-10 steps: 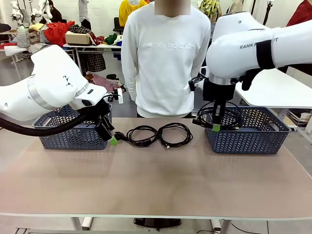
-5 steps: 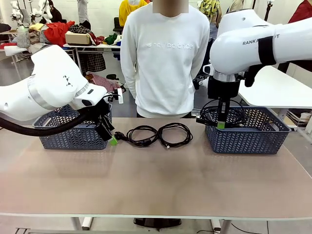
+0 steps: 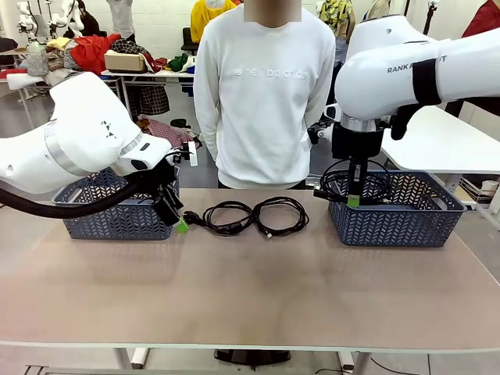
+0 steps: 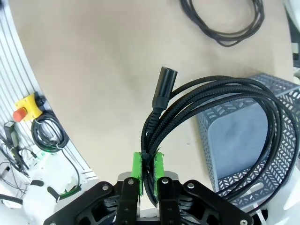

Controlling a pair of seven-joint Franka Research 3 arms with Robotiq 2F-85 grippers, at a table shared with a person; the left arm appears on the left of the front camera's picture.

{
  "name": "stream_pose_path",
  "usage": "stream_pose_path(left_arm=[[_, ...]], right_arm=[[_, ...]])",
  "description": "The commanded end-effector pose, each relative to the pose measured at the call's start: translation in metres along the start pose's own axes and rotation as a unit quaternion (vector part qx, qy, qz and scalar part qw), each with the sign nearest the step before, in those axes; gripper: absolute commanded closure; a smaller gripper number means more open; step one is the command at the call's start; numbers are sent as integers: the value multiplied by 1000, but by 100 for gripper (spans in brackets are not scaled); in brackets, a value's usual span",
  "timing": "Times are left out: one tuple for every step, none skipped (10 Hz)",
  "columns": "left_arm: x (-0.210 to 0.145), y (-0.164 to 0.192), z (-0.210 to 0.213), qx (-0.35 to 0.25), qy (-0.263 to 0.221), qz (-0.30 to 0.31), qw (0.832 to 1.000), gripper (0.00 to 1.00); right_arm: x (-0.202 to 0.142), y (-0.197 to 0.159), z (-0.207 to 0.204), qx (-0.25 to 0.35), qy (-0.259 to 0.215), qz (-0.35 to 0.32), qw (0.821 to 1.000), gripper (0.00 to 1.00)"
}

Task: Organize the cables according to human instructions.
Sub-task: Pick up a bundle of cables and place it in the basket indicated by the human.

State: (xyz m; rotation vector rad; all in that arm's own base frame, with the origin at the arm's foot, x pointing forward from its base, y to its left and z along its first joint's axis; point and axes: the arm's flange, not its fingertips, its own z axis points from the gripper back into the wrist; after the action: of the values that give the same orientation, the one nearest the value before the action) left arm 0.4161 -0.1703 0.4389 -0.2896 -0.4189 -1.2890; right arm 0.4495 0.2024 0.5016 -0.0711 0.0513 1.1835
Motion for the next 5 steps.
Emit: stream_pose_path(left_arm=[[-1,1,2,2,-1,1,1000,0],[-1,1,2,2,-1,1,1000,0],[-1,1,2,2,-1,1,1000,0],[-1,1,2,2,-1,1,1000,0],[-1,1,2,2,-1,1,1000,0]], right_arm=[[-19,-28,-1,-21,3,-1,1000,88],[-32,-41,-3,-24,5,2,1000,88],[-44,-55,-5,-29,7,8,1000,88],[-55,-69,-9,-30,7,8,1000,88],[-66,-83,-15,-27,-2,22,999,88]])
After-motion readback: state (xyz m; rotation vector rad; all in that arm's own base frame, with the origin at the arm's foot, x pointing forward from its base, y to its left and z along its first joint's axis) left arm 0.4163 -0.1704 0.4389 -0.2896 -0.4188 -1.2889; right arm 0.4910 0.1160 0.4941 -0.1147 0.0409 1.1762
